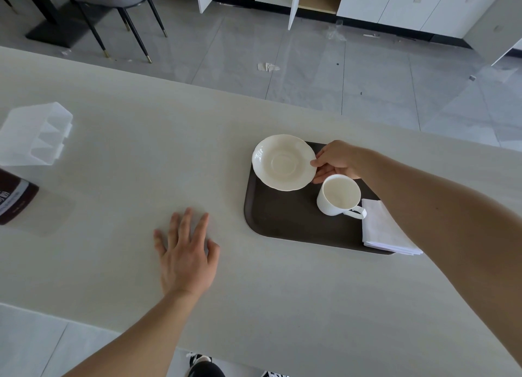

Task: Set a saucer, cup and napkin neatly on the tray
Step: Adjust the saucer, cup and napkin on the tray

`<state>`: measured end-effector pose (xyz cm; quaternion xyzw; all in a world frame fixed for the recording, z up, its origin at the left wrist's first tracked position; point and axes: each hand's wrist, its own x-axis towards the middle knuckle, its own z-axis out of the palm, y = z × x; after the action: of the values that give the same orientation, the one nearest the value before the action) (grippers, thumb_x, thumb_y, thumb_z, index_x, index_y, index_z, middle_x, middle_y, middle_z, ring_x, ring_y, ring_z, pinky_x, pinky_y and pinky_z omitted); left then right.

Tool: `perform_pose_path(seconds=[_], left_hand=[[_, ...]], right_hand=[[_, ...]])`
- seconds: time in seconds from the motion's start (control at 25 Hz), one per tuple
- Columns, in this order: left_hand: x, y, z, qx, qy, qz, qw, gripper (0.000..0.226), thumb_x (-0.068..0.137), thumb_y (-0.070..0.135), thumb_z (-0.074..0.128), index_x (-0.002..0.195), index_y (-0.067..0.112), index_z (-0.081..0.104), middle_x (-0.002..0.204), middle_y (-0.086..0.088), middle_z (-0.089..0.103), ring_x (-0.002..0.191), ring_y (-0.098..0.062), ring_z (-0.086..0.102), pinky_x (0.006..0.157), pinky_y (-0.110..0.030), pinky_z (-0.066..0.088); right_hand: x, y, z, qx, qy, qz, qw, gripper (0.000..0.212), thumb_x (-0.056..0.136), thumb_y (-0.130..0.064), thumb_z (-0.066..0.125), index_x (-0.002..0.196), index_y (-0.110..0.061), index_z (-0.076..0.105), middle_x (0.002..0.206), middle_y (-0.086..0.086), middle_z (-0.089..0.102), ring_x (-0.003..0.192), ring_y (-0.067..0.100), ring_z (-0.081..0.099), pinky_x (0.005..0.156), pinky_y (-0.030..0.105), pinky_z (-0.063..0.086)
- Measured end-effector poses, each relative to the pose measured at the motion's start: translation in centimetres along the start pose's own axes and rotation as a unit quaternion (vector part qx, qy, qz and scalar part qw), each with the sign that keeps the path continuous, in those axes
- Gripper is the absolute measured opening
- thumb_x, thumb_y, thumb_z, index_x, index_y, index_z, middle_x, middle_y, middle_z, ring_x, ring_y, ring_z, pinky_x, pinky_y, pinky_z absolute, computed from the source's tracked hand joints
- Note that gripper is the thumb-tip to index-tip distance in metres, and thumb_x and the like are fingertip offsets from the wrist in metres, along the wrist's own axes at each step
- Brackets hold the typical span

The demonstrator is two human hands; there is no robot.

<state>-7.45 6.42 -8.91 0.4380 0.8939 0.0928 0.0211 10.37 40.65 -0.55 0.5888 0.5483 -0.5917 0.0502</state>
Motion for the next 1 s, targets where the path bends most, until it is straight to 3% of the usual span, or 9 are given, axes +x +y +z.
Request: perform_pose_path(seconds=[0.2, 0.36, 0.52, 0.6, 0.72, 0.8, 0.88, 1.0], left_hand=[[0.0, 0.0, 0.0, 0.002, 0.001, 0.000, 1.000, 0.057, 0.087, 0.034, 0.037, 0.142, 0.026, 0.051, 0.154, -0.011, 0.044, 0.146, -0.035, 0.034, 0.119, -0.063, 0.016], [0.0, -0.1, -0.1, -0.001, 0.001, -0.001, 1.000, 0.058, 0.086, 0.034, 0.036, 0.141, 0.024, 0.052, 0.153, -0.012, 0.045, 0.146, -0.035, 0.035, 0.118, -0.064, 0.016], [-0.1, -0.1, -0.1, -0.002, 0.003, 0.002, 1.000, 0.057, 0.086, 0.033, 0.039, 0.141, 0.023, 0.053, 0.153, -0.013, 0.045, 0.145, -0.036, 0.036, 0.117, -0.064, 0.017], [-0.1, 0.0, -0.2, -0.002, -0.001, 0.000, 1.000, 0.057, 0.086, 0.032, 0.041, 0.141, 0.023, 0.052, 0.154, -0.012, 0.045, 0.145, -0.035, 0.035, 0.118, -0.064, 0.016], [-0.2, 0.1, -0.3, -0.002, -0.008, -0.004, 1.000, 0.057, 0.086, 0.032, 0.041, 0.142, 0.024, 0.052, 0.155, -0.012, 0.044, 0.146, -0.035, 0.033, 0.118, -0.063, 0.015], [-0.2, 0.1, -0.5, -0.004, -0.006, -0.004, 1.000, 0.058, 0.086, 0.033, 0.040, 0.142, 0.023, 0.052, 0.154, -0.012, 0.044, 0.146, -0.035, 0.033, 0.118, -0.063, 0.015], [-0.2, 0.1, -0.6, -0.005, -0.006, -0.002, 1.000, 0.058, 0.086, 0.033, 0.040, 0.142, 0.023, 0.052, 0.154, -0.013, 0.044, 0.146, -0.035, 0.033, 0.118, -0.063, 0.015], [-0.2, 0.1, -0.6, -0.006, -0.001, -0.003, 1.000, 0.059, 0.085, 0.033, 0.040, 0.142, 0.022, 0.053, 0.154, -0.014, 0.043, 0.146, -0.036, 0.033, 0.118, -0.063, 0.016]], right_hand=[[-0.4, 0.3, -0.5, 0.015, -0.011, 0.004, 1.000, 0.027, 0.098, -0.021, 0.058, 0.109, 0.003, 0.063, 0.094, 0.025, 0.075, 0.087, 0.038, 0.074, 0.084, 0.046, 0.059], [-2.0, 1.1, -1.8, 0.018, 0.077, -0.028, 0.996, 0.028, 0.097, -0.021, 0.058, 0.110, 0.002, 0.063, 0.096, 0.020, 0.073, 0.083, 0.029, 0.073, 0.074, 0.036, 0.060], [-5.3, 4.0, -4.1, 0.037, 0.200, -0.143, 0.969, 0.010, 0.093, -0.010, 0.060, 0.088, -0.006, 0.067, 0.084, 0.015, 0.074, 0.079, 0.029, 0.073, 0.068, 0.031, 0.059], [-7.9, 6.5, -4.6, 0.041, 0.222, -0.173, 0.959, 0.015, 0.088, -0.008, 0.061, 0.079, -0.015, 0.071, 0.074, 0.006, 0.076, 0.080, 0.026, 0.074, 0.070, 0.032, 0.060], [-10.7, 10.5, -4.1, -0.055, 0.242, -0.171, 0.954, 0.027, 0.084, -0.003, 0.060, 0.072, -0.023, 0.074, 0.072, -0.004, 0.075, 0.070, 0.018, 0.071, 0.075, 0.041, 0.059], [-11.5, 12.2, -3.0, -0.112, 0.221, -0.157, 0.956, 0.020, 0.087, -0.015, 0.066, 0.075, -0.030, 0.073, 0.082, -0.006, 0.075, 0.072, 0.023, 0.071, 0.077, 0.043, 0.058], [-11.9, 13.0, -1.9, -0.142, 0.209, -0.153, 0.955, 0.004, 0.086, -0.031, 0.070, 0.086, -0.030, 0.074, 0.088, -0.005, 0.075, 0.070, 0.022, 0.072, 0.077, 0.040, 0.058], [-11.5, 13.4, -0.8, -0.180, 0.259, -0.167, 0.934, 0.010, 0.087, -0.036, 0.069, 0.091, -0.028, 0.074, 0.079, -0.009, 0.073, 0.073, 0.014, 0.070, 0.071, 0.029, 0.054]])
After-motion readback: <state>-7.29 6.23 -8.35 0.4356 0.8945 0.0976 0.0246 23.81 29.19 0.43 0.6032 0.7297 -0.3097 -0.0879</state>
